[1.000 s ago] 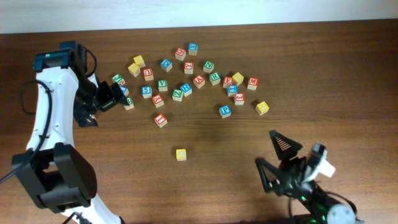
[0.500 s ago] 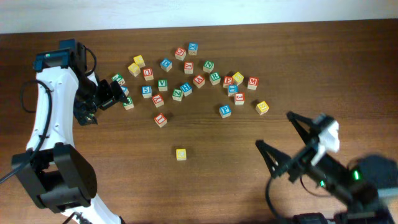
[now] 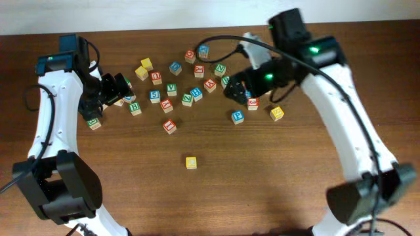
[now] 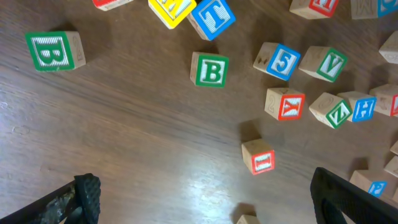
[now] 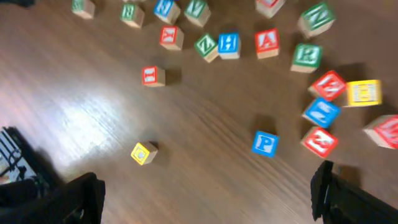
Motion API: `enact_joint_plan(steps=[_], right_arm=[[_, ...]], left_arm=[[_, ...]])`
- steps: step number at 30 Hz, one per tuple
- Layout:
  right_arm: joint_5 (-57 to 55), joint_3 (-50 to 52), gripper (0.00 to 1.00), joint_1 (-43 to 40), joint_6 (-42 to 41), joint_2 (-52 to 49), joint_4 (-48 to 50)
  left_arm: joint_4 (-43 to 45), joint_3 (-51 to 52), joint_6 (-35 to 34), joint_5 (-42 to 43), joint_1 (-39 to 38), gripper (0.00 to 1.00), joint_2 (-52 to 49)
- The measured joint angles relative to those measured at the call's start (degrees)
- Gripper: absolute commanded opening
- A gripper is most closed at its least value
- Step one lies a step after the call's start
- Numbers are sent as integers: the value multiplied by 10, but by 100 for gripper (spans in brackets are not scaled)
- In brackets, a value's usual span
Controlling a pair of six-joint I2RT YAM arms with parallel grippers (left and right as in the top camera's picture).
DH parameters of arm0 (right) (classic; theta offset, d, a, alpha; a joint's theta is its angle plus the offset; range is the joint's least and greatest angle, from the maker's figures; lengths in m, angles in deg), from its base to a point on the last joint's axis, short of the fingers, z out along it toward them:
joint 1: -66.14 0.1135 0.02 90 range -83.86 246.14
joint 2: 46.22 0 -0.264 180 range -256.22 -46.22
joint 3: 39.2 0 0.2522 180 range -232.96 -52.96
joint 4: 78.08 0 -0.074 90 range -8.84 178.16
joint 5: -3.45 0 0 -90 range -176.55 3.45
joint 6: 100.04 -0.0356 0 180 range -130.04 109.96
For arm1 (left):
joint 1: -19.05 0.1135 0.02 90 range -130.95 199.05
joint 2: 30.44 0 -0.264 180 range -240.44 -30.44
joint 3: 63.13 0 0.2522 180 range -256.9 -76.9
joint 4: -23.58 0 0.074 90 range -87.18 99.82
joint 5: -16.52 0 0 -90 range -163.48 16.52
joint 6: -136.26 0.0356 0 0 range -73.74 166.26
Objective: Spell out CVPR
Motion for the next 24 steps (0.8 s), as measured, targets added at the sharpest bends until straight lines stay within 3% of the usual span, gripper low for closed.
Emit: enact_joint_plan(steps=[2,6,11,15,17,18,20,24], right_arm=[[5,0,98,16,-5,-17,-5],[33,-9,98,22,-96,-16,-23],[32,-6,98,36,-118,-16,-38],[-106,-6,98,22,-161,-16,-92],[-167,-6,98,-76,-196,-16,-106],[-184,-6,98,-130,-202,-16,-112],[-195,-6,98,-200,-209,-16,-115],[-201,-6,98,-290,-210,-16,-116]], left_arm=[[0,0,0,0,0,99,0],[-8,0,0,0,-4,99,0],[-12,0,35,-1,-86,99,0],[-13,0,38,-38,-103,99,0],[-12,0,38,-33,-103,99,0],[4,0,42,-21,-104,85,0],[57,0,61,-12,-117,79,0],[180,1,76,-6,-163,77,0]])
